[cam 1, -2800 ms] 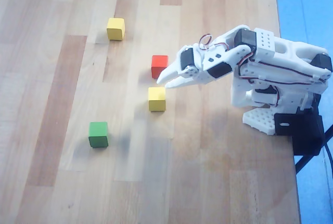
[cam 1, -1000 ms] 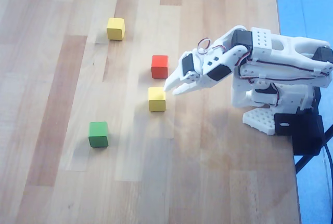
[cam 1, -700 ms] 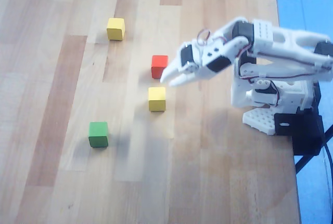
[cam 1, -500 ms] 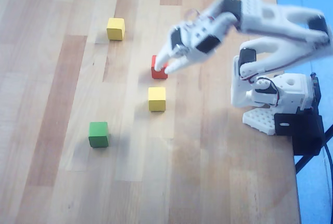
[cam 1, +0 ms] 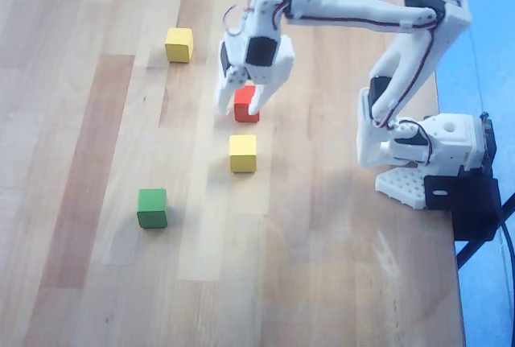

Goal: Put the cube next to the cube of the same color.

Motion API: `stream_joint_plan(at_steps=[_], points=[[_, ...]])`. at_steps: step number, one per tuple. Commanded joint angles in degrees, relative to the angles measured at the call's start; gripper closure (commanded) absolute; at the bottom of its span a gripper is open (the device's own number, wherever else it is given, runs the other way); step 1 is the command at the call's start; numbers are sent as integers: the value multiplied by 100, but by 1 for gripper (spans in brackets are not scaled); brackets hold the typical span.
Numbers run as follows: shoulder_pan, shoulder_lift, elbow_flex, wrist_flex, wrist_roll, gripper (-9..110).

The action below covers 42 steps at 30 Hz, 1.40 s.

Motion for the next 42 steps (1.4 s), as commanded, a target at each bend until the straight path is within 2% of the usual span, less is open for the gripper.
stream_joint_plan(at_steps=[1, 6, 14, 32, 37, 42], points=[[-97, -141, -492, 149, 35, 77], [-79, -536, -281, -26, 378, 72], [167, -1187, 308, -923, 457, 72], [343, -1890, 1371, -1881, 439, 73], [325, -2021, 1424, -2241, 448, 81], [334, -2004, 1345, -2312, 483, 100]])
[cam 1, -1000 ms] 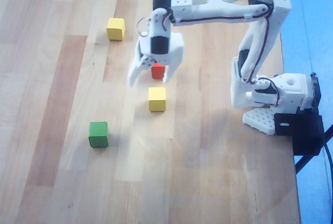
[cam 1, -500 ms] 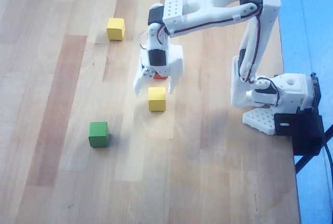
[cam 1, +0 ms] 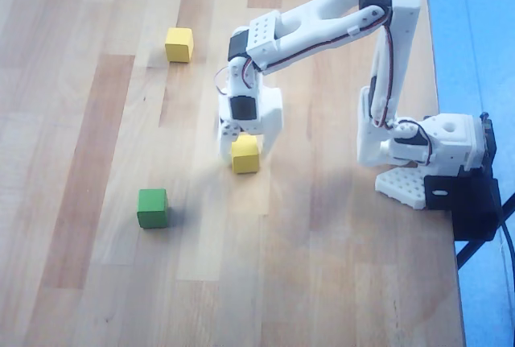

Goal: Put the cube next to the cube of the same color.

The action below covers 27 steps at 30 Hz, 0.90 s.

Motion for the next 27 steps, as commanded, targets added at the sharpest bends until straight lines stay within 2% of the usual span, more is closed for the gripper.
stream_joint_plan(at_steps=[1, 4, 10, 16, 19, 27], points=[[26, 44, -167, 0, 18, 103], [44, 378, -483, 308, 0, 100], [35, 1714, -1705, 1846, -18, 102], [167, 1916, -3366, 2865, -475, 102], [580, 1688, -4052, 2900, -721, 102], [1547, -193, -5985, 2742, -1468, 102]])
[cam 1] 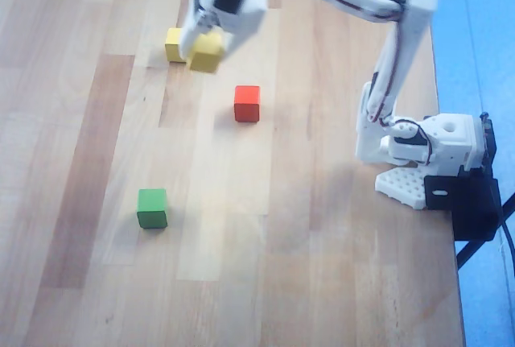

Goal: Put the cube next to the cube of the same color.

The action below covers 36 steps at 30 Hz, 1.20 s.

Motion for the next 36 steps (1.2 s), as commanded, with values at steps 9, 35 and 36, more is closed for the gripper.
stream_joint_plan(at_steps=[9, 35, 36], points=[[967, -2048, -3067, -237, -642, 102], [1556, -4104, -3313, -1767, -729, 102], [1556, -4175, -3313, -1767, -729, 102]])
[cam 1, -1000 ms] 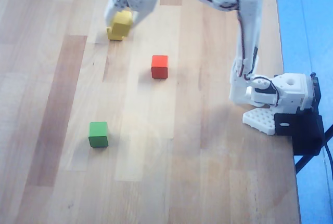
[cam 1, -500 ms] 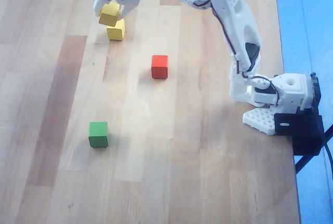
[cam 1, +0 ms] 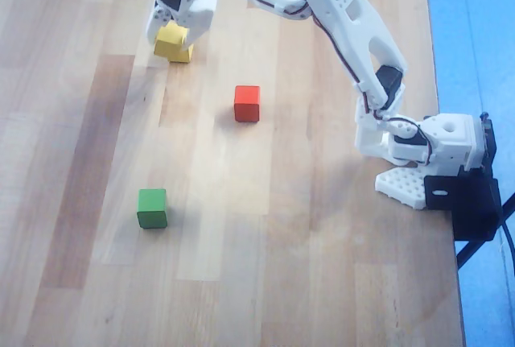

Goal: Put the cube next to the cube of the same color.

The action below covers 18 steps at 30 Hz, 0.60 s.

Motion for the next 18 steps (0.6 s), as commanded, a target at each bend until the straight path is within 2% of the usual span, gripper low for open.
stream_joint_plan(at_steps=[1, 11, 18], points=[[-26, 35, -624, -132, 9, 102], [-26, -396, -712, -149, 9, 102], [35, -483, -712, -624, -26, 101]])
